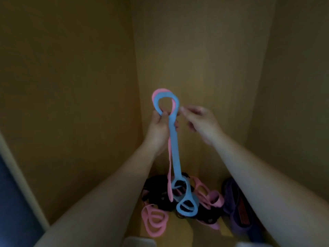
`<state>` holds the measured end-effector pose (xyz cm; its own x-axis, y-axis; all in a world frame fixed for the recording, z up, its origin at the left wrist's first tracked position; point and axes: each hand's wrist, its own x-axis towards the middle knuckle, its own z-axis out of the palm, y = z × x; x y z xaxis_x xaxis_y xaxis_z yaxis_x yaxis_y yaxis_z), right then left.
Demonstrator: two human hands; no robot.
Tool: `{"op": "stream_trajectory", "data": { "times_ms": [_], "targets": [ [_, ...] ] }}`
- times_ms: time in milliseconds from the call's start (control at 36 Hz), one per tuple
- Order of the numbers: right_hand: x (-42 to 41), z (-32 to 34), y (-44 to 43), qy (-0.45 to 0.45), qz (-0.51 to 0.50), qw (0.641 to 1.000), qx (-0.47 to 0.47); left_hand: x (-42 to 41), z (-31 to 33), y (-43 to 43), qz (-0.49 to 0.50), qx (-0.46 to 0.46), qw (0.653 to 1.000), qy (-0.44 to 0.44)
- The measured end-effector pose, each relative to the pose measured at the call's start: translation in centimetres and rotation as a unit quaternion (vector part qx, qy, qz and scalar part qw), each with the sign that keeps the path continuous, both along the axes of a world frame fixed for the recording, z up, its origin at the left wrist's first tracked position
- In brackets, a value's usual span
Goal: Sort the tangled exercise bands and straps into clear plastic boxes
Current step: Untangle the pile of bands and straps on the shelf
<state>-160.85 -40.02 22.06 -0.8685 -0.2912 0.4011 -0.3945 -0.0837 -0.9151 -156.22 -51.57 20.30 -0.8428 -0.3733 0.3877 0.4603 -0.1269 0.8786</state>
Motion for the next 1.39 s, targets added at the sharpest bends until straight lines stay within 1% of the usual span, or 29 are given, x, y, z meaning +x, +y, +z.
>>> {"op": "stream_trajectory", "data": {
  "times_ms": [28, 56, 83, 139, 167, 194, 250, 333, 444, 528, 611, 667, 722, 806, 917, 1028, 1083, 1111, 1167, 1306, 1389],
  "targets": [
    [-0.1, -1.3, 0.6, -0.026, 0.019, 0.999, 0.034, 0.0, -0.1, -0.2, -0.004, 0.001, 1.000, -0.002],
    [-0.2, -3.0, 1.2, -0.052, 0.050, 0.993, 0.092, 0.1, -0.1, -0.2, -0.006, 0.001, 1.000, -0.003],
    [-0.6, -4.9, 1.8, -0.076, 0.086, 0.979, 0.170, 0.2, -0.2, -0.3, -0.005, 0.004, 1.000, -0.002],
    [-1.0, -9.4, 2.6, -0.110, 0.131, 0.931, 0.321, 0.0, -0.2, -0.4, -0.001, 0.013, 1.000, -0.005],
    [-1.3, -11.6, 2.6, -0.123, 0.139, 0.914, 0.361, 0.0, -0.2, -0.4, 0.005, 0.017, 1.000, -0.006],
    [-1.6, -13.6, 2.6, -0.134, 0.142, 0.904, 0.380, 0.0, -0.2, -0.5, 0.010, 0.019, 1.000, -0.006],
    [-1.8, -16.6, 2.1, -0.132, 0.152, 0.895, 0.398, 0.0, -0.3, -0.6, 0.011, 0.017, 1.000, -0.007],
    [-1.2, -18.4, 1.5, -0.105, 0.120, 0.910, 0.383, 0.1, -0.5, -0.8, 0.020, 0.008, 1.000, -0.015],
    [-1.1, -19.2, 1.5, -0.112, 0.076, 0.930, 0.343, 0.3, -0.8, -1.5, 0.041, -0.005, 0.999, -0.022],
    [-1.6, -18.4, 2.6, -0.111, 0.066, 0.941, 0.313, 0.4, -1.1, -2.5, 0.060, -0.023, 0.998, -0.028],
    [-3.2, -16.8, 3.4, -0.129, 0.071, 0.939, 0.312, 0.5, -1.3, -3.2, 0.084, -0.033, 0.995, -0.043],
    [-4.4, -15.2, 3.7, -0.120, 0.044, 0.944, 0.303, 0.4, -1.3, -3.3, 0.096, -0.033, 0.994, -0.042],
    [-5.1, -13.1, 3.8, -0.069, -0.001, 0.957, 0.283, 0.4, -1.2, -3.2, 0.107, -0.038, 0.993, -0.039],
    [-5.9, -9.8, 3.9, 0.013, -0.089, 0.977, 0.192, 0.3, -0.9, -3.0, 0.109, -0.032, 0.993, -0.033],
    [-6.4, -5.1, 4.1, 0.096, -0.188, 0.974, 0.078, -0.2, -0.7, -2.8, 0.102, -0.024, 0.994, -0.024],
    [-5.8, -0.6, 3.8, 0.159, -0.178, 0.971, 0.012, -0.8, -1.0, -2.7, 0.102, -0.043, 0.993, -0.039],
    [-5.1, 1.5, 3.8, 0.203, -0.166, 0.965, -0.004, -0.8, -1.3, -2.6, 0.107, -0.044, 0.993, -0.038],
    [-4.6, 2.5, 3.8, 0.225, -0.156, 0.962, 0.005, -0.9, -1.4, -2.6, 0.108, -0.042, 0.993, -0.036],
    [-3.6, 4.2, 3.8, 0.248, -0.114, 0.960, 0.061, -0.9, -1.8, -2.6, 0.107, -0.048, 0.992, -0.045],
    [-1.6, 5.6, 3.2, 0.237, 0.028, 0.951, 0.198, -0.8, -2.1, -2.0, 0.058, -0.012, 0.997, -0.050],
    [-1.1, 5.5, 2.1, 0.240, 0.051, 0.927, 0.283, -0.6, -2.0, -1.3, 0.019, 0.003, 0.998, -0.060]
  ]
}}
